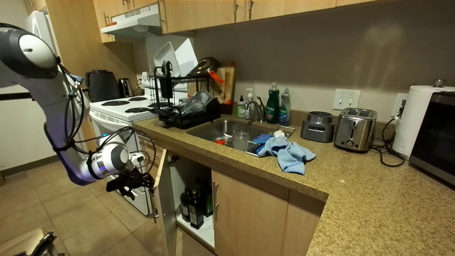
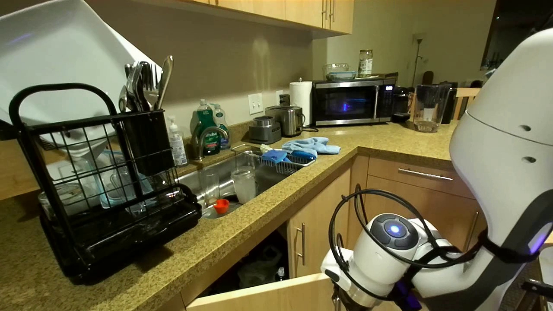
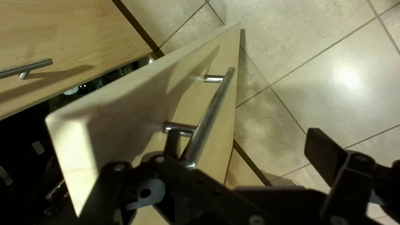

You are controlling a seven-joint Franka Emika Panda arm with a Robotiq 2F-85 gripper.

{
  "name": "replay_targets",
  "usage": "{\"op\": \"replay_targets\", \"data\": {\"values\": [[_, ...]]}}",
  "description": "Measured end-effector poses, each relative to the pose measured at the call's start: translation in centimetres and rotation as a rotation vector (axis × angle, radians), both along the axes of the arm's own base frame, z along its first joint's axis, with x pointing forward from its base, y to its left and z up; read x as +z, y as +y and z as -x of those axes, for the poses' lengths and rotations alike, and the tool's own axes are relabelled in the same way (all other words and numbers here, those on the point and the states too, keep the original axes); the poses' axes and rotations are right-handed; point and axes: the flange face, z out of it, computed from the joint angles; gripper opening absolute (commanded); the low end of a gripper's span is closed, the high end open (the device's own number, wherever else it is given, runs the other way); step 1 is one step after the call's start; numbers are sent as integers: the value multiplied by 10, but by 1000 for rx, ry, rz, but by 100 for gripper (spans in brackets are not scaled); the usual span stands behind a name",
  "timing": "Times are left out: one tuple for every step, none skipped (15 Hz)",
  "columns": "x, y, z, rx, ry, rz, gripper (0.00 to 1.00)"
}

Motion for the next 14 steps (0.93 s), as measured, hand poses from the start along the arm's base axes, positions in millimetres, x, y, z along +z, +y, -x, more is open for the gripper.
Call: {"op": "replay_targets", "data": {"values": [[1,5,2,-18,8,1,100],[1,9,4,-34,15,0,100],[2,13,7,-48,20,-1,100],[2,17,9,-61,23,-1,100],[3,21,12,-74,25,-1,100],[3,26,14,-88,27,-1,100],[3,31,17,-103,29,1,100],[3,36,20,-119,30,2,100],[3,42,23,-135,31,4,100],[4,48,26,-151,33,7,100],[4,54,29,-169,35,9,100],[4,60,31,-187,37,11,100],[4,67,34,-204,39,13,100],[4,73,36,-221,40,16,100]]}}
